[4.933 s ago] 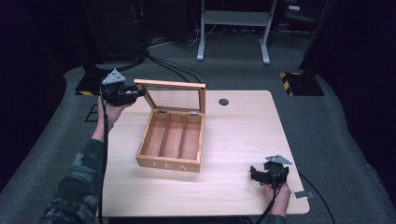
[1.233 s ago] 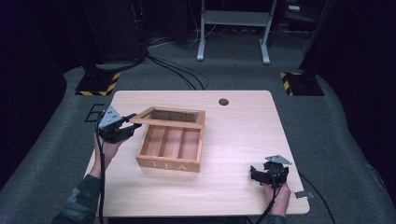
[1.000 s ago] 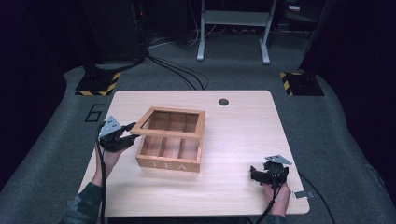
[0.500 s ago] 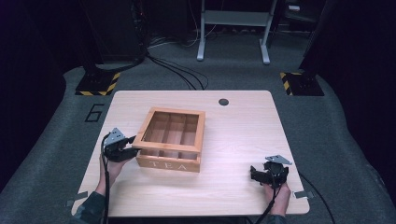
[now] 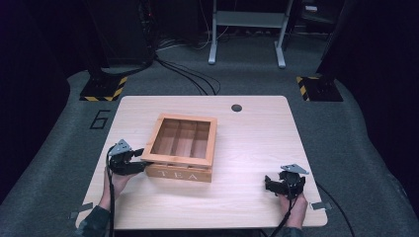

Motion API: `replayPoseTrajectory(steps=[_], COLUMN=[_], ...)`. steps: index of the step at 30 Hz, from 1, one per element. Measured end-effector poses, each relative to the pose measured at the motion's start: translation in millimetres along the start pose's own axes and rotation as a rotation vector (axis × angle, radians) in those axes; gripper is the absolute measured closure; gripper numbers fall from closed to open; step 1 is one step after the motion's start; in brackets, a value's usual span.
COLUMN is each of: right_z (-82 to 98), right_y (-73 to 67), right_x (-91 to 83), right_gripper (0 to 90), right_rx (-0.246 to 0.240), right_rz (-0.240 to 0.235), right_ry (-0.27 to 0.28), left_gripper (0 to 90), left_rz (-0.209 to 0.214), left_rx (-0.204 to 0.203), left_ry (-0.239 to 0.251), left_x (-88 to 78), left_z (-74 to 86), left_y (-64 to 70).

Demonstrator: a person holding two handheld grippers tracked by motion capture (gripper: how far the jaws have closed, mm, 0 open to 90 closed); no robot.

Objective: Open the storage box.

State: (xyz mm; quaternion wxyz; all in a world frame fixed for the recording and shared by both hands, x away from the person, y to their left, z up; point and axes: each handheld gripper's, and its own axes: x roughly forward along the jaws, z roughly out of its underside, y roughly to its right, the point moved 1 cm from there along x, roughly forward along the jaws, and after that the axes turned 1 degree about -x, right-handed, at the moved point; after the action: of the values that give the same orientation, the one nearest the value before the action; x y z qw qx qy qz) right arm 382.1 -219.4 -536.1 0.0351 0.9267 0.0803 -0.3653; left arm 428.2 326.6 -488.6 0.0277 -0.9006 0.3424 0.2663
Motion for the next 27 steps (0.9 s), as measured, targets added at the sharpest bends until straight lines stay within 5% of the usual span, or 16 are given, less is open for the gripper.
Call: replayPoseTrajectory(steps=[10, 14, 15, 24, 27], right_z=[-0.1, 0.0, -0.1, 0.0, 0.0], right_y=[-0.1, 0.1, -0.1, -0.2, -0.3], right_x=[0.0, 0.0, 0.0, 0.0, 0.0], right_gripper=[7.2, 7.2, 7.2, 7.5, 7.5], right_rx=[0.002, -0.001, 0.002, 0.002, 0.003], right_rz=[0.001, 0.000, 0.001, 0.002, 0.003], right_ry=[0.001, -0.001, 0.001, 0.002, 0.003], left_gripper=[23.0, 15.4, 15.4, 10.0, 9.8], left_rz=[0.016, 0.033, 0.031, 0.004, -0.039], left_rx=[-0.021, 0.012, 0.030, -0.044, -0.038], left_ry=[-0.017, -0.070, -0.101, -0.115, -0.138], left_x=[-11.5, -17.3, -17.8, -31.9, -37.8], left_z=[-0.4, 4.8, 9.1, 55.1, 70.2], left_y=[-4.0, -1.1, 0.2, -1.8, 1.7])
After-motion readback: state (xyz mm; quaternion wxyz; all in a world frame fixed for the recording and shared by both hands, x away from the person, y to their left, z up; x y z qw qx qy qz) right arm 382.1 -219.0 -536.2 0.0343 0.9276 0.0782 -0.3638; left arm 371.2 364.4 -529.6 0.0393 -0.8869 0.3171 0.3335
